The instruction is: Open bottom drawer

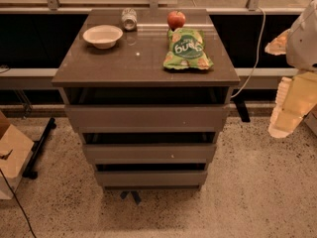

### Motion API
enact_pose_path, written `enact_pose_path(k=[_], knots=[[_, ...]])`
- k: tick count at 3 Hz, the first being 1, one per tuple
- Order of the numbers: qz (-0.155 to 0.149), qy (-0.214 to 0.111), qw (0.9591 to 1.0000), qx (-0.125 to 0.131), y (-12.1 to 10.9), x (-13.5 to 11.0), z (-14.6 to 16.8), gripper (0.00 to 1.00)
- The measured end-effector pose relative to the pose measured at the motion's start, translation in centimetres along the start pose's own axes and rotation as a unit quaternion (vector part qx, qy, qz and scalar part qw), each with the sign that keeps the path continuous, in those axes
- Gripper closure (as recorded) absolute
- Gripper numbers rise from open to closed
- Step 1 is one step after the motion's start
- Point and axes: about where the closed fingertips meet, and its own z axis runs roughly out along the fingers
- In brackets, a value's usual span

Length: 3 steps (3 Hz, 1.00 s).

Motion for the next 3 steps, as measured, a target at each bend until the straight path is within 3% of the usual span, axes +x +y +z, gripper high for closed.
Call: enact_pose_path(k=[1,3], knots=[[0.0,0.0,1.0,0.0,0.0,0.0,0.0,0.0],[0.0,-0.075,0.9971,0.013,2.0,-1.4,5.3,0.0]])
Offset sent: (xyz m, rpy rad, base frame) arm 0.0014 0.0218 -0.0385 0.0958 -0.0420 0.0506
